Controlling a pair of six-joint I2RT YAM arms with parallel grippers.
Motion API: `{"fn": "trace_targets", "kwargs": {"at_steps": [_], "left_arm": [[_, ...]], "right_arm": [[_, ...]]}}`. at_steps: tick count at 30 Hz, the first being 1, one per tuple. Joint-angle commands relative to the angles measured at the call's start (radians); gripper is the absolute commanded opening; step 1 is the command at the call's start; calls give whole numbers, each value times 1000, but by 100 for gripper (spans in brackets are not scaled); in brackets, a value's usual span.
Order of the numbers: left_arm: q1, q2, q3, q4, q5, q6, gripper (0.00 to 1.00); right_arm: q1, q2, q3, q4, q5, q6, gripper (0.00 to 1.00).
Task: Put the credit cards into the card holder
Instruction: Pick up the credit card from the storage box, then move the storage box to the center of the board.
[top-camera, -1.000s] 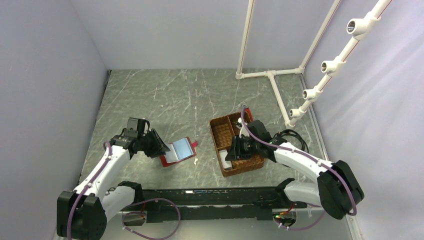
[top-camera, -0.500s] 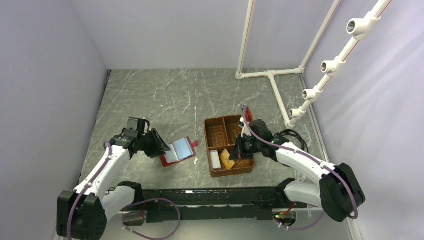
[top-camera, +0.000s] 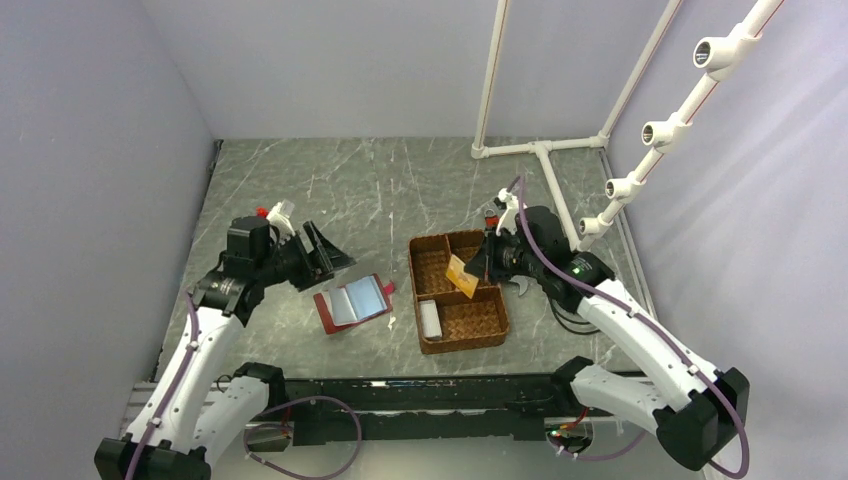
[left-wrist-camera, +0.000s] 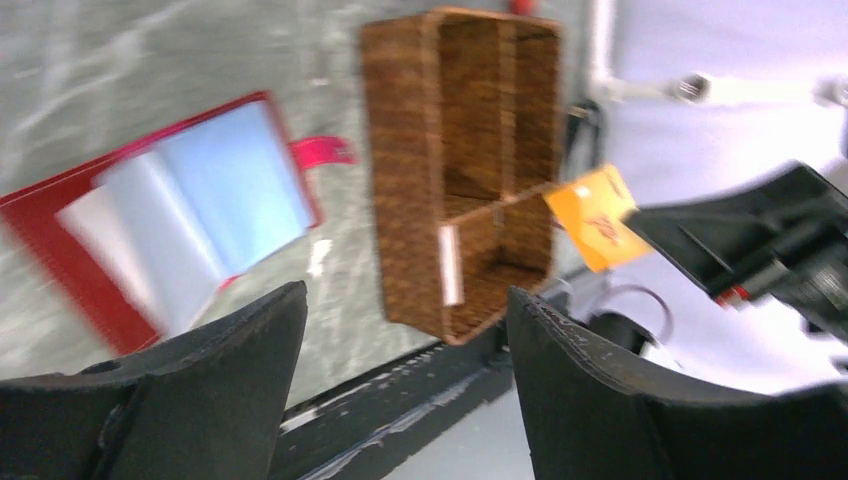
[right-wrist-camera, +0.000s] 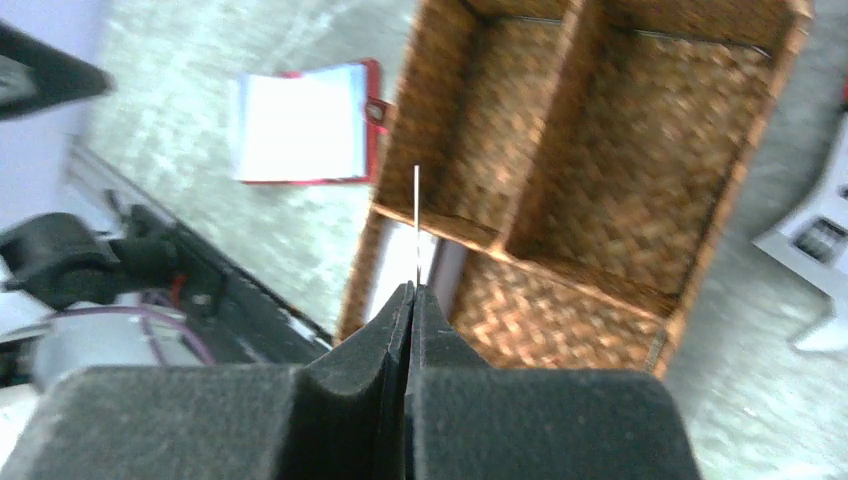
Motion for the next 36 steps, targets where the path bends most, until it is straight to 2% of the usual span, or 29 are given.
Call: {"fn": "trace_targets", "kwargs": {"at_steps": [1,3,5,9,12,14,21,29,32,34,36], "left_arm": [[-4,-22,-108,423,348,-157,78],[-12,-41,-170,626,399,-278,79],[-21,-61,-211,789,399,-350,79],[-35,-81,-261,903,349,-436,79],[-41,-88,-309,1002,318,-504,79],[-44,-95,-328,1028,302,-520,78],[-46,-169,-325,965,241,-512,76],[-46,-129,-391,1152,244,-603,46],[-46,-113,-379,1136,253,-583,37],[-46,-113,-367,1108,251,-557,28],[-46,-120,-359,1089,245,-535,14]], "right_arm": [[9,-12,-18,240,-150,184,0],[12,-10,-76,403,-198,306,0],[25,-14,-149,643,-205,426,0],[101,32,-155,906,-121,548,0],[175,100,-116,1001,-65,569,0],[210,134,-112,1073,-21,595,0],[260,230,-87,1228,61,650,0],[284,284,-76,1281,56,671,0],[290,288,-76,1276,49,668,0],[294,290,-73,1264,39,666,0],[294,297,-58,1215,15,643,0]]}}
